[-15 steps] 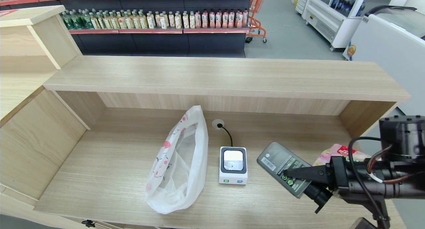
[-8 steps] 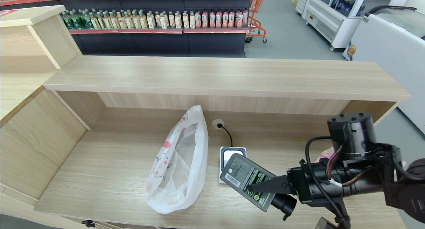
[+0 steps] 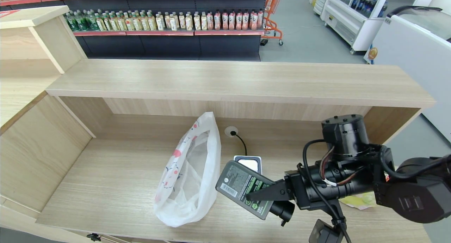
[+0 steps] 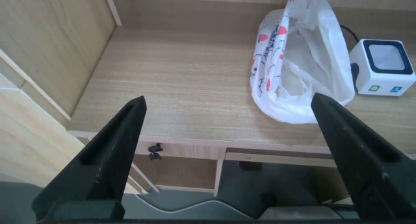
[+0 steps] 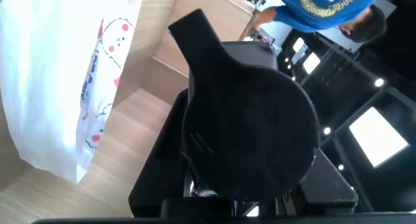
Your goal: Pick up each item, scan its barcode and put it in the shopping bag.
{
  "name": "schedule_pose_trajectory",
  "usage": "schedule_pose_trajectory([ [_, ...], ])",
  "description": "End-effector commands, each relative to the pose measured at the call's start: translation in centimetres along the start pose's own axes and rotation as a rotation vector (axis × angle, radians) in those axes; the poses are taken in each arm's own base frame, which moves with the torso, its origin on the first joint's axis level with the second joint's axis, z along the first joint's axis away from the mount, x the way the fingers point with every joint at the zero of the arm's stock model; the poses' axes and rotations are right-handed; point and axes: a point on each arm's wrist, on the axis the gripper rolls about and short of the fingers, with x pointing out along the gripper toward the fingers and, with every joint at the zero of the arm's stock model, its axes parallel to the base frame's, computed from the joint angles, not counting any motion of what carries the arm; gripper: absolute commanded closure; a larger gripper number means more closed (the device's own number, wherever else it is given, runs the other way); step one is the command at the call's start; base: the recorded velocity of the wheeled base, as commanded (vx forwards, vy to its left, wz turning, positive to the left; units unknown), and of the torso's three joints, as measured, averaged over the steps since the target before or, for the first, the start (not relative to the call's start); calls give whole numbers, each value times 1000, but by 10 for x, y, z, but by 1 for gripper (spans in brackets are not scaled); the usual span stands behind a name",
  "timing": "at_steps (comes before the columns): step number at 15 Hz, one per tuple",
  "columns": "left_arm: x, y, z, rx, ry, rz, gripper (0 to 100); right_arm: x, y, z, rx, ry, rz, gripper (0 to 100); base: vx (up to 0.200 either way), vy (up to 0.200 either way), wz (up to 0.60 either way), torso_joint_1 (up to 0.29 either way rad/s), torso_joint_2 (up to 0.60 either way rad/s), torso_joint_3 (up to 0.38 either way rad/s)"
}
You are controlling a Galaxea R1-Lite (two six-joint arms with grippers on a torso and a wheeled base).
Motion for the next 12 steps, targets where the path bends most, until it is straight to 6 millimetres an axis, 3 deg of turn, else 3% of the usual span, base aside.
schedule_pose_trajectory([
  [1,0,0,0,-1,1,-1,0,7,5,2,-31,-17,-2,100,0,0,0,0,0,0],
  [12,0,0,0,-1,1,1,0,30,30,-9,-26,-40,-33,100,0,0,0,0,0,0],
])
